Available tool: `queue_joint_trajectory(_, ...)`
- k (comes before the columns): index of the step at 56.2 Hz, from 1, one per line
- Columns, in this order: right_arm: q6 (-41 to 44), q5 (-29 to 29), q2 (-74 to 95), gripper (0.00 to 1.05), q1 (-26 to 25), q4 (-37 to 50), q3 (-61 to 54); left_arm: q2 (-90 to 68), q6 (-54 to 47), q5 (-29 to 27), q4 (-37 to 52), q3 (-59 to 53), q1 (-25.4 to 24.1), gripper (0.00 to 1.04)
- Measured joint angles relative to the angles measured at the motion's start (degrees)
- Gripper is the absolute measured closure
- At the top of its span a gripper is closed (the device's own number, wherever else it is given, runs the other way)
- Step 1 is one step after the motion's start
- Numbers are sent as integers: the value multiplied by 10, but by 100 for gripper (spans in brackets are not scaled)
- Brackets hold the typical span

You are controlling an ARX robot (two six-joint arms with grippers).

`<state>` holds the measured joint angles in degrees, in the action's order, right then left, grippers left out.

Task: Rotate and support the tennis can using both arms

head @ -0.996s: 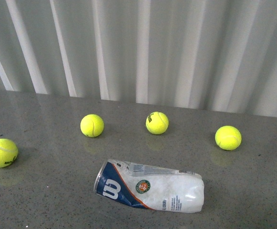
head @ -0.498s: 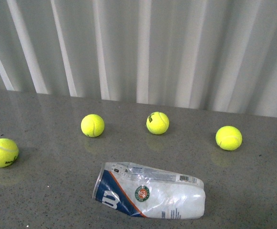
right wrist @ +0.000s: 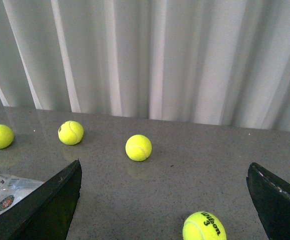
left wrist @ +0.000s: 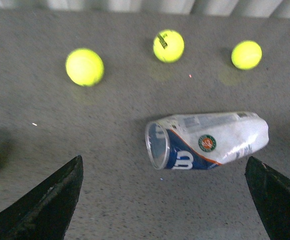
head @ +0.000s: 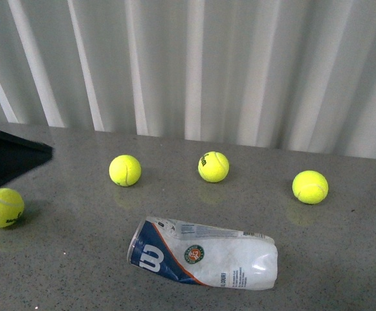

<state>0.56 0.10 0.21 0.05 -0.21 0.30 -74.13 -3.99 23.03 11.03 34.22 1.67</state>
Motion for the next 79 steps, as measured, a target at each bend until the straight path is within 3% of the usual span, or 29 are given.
queue_joint_trajectory(9,0,0,0,7,0,0,0,-135,27,-3,52,22,31,7)
queue_joint_trajectory(57,0,0,0,7,0,0,0,-396,120,-54,269,67,185,7)
queue_joint_trajectory(79,0,0,0,7,0,0,0,-434,144,-77,307,78,195,7)
